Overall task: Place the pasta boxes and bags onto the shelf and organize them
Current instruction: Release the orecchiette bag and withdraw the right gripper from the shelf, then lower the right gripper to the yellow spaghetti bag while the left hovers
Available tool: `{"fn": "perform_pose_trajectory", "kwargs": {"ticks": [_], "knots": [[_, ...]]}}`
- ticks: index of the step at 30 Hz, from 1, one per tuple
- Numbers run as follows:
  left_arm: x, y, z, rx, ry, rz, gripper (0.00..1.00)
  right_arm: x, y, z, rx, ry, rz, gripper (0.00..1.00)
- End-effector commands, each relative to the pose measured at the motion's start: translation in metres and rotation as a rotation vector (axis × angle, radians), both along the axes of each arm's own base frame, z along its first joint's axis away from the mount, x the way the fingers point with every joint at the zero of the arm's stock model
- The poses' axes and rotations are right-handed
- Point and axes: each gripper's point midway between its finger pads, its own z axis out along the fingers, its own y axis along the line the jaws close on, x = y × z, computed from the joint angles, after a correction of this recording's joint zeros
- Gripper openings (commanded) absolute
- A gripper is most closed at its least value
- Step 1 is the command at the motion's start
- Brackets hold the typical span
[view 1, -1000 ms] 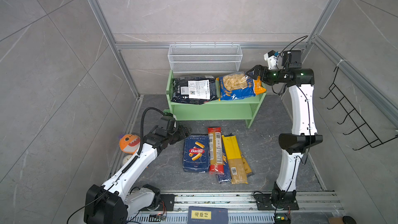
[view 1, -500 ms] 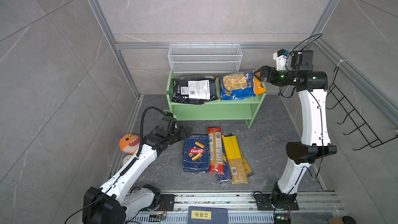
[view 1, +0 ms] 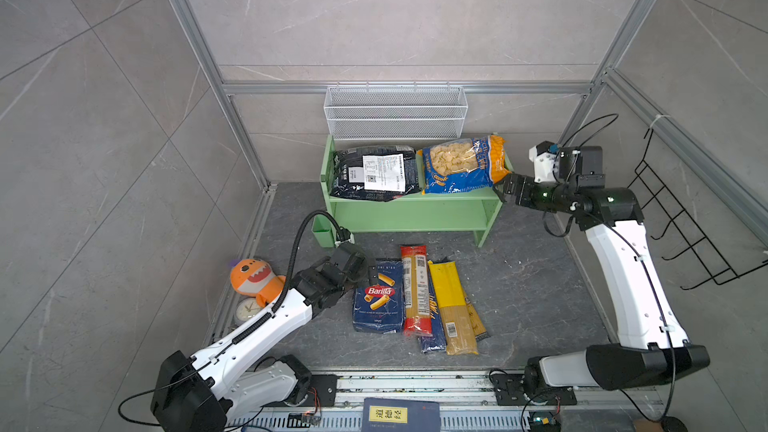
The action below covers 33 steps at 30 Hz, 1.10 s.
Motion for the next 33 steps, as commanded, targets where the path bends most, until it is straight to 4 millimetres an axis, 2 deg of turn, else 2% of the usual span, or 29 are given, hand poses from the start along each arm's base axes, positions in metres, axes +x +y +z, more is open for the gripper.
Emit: {"fn": "perform_pose_trajectory", "kwargs": {"ticks": [1, 7, 12, 16, 19, 21, 23, 25, 28, 30, 33], "knots": [[-0.001, 0.007, 0.005, 0.04, -0.078, 0.02, 0.96, -0.011, 0.002, -0.013, -0.014, 0.006, -0.019, 0.99], [-0.009, 0.005, -0.009, 0.169, -0.101, -0.005, 0.95, -0.04, 0.039, -0.06, -0.114, 0.098, 0.043, 1.0], [-0.013, -0.013, -0.019, 0.274, -0.129, -0.034, 0.96, -0.06, 0.06, -0.107, -0.172, 0.206, 0.073, 0.99], [-0.015, -0.024, -0.027, 0.27, -0.125, -0.037, 0.97, -0.073, 0.078, -0.142, -0.119, 0.243, 0.104, 0.99], [-0.016, -0.031, -0.027, 0.283, -0.141, -0.049, 1.0, -0.081, 0.078, -0.175, -0.131, 0.301, 0.076, 0.99], [-0.015, -0.037, -0.027, 0.304, -0.151, -0.063, 1.0, -0.086, 0.071, -0.198, -0.213, 0.346, 0.042, 0.99], [-0.015, -0.044, -0.025, 0.325, -0.164, -0.074, 1.0, -0.09, 0.059, -0.211, -0.318, 0.375, -0.008, 0.99], [-0.016, -0.05, -0.021, 0.351, -0.192, -0.09, 1.0, -0.091, 0.055, -0.216, -0.379, 0.377, -0.026, 0.99], [-0.018, -0.066, -0.009, 0.36, -0.266, -0.116, 1.0, -0.093, 0.058, -0.218, -0.358, 0.352, -0.011, 0.99], [-0.019, -0.074, 0.002, 0.324, -0.293, -0.11, 1.0, -0.093, 0.062, -0.215, -0.315, 0.323, -0.002, 0.99], [-0.022, -0.086, 0.013, 0.248, -0.295, -0.158, 1.0, -0.096, 0.056, -0.213, -0.29, 0.304, -0.054, 0.99]]}}
